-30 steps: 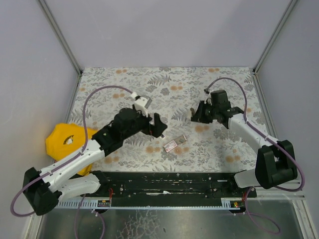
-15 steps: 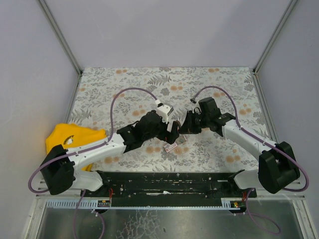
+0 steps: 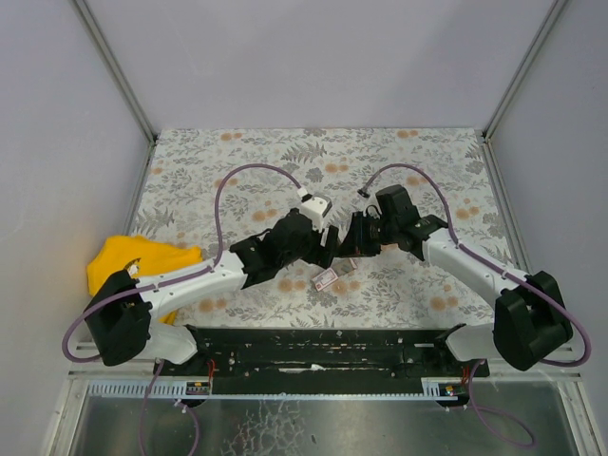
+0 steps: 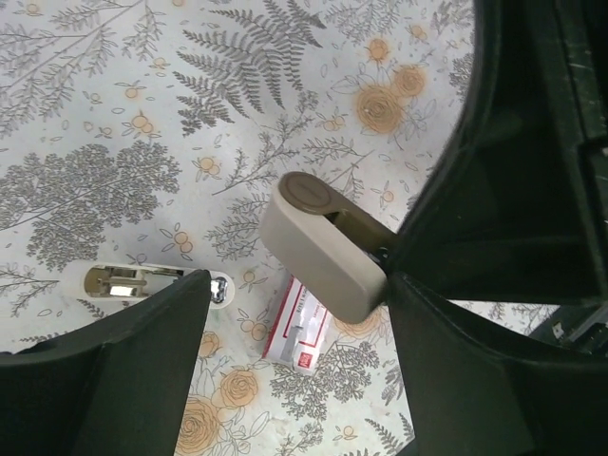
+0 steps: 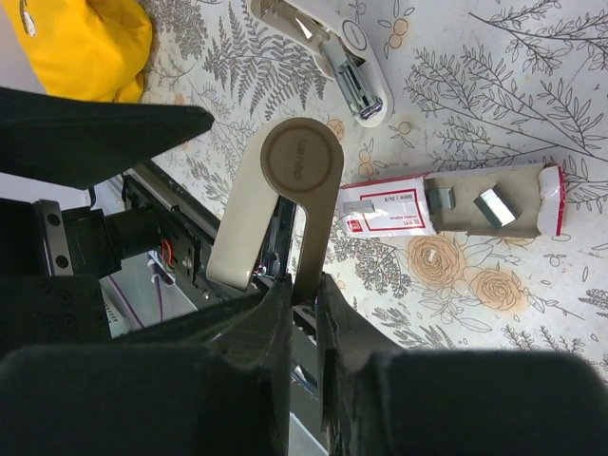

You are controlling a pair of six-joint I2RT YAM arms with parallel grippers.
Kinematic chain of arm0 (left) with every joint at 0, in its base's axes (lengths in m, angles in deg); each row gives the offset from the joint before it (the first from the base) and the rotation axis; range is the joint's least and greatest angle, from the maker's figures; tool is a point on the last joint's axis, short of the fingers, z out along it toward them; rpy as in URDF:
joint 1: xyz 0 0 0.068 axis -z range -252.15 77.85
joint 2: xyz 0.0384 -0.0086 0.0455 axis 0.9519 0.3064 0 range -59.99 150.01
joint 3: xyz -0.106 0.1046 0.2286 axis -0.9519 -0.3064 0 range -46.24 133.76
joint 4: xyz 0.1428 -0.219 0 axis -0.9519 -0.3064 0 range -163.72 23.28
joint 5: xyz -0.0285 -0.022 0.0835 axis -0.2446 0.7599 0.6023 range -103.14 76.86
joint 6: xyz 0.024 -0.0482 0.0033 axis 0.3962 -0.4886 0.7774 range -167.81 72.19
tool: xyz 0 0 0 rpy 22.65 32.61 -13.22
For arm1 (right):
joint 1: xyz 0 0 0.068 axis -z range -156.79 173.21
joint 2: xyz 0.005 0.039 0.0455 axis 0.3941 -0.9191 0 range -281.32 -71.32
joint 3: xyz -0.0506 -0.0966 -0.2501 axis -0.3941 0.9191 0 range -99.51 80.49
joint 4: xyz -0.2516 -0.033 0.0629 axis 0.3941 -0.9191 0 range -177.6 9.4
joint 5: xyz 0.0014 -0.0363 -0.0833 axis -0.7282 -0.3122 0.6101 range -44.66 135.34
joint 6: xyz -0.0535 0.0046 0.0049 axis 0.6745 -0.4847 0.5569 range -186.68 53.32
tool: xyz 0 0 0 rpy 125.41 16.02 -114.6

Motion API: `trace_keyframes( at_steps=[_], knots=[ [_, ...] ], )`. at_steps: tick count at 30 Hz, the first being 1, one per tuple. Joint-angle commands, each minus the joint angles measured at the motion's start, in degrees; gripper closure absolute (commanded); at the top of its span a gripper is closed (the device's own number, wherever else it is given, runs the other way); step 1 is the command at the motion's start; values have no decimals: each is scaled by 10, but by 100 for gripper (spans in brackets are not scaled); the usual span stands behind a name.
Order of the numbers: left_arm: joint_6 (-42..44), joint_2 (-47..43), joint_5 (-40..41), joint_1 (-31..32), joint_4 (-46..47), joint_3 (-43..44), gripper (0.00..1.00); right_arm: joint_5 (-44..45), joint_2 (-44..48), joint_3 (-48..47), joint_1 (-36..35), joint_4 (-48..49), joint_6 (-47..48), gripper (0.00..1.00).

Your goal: Load the staples into the stapler

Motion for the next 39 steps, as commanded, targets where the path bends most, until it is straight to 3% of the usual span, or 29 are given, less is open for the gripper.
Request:
trace_keyframes(
  at_steps=[1,12,30,39],
  knots=[
    [11,2,53,0,19,21,27,-24,34,-25,-7,-10,10,100],
    [29,-21,129,-9,-20,15,27,-30,62,-33,-8,-63,30,100],
    [32,-48,129,-73,-33,10,25,-30,84,-53,-8,-155,71,100],
    [-10,-71,114,-98,-38,2,24,-44,101,-27,-6,-97,41,100]
  ],
)
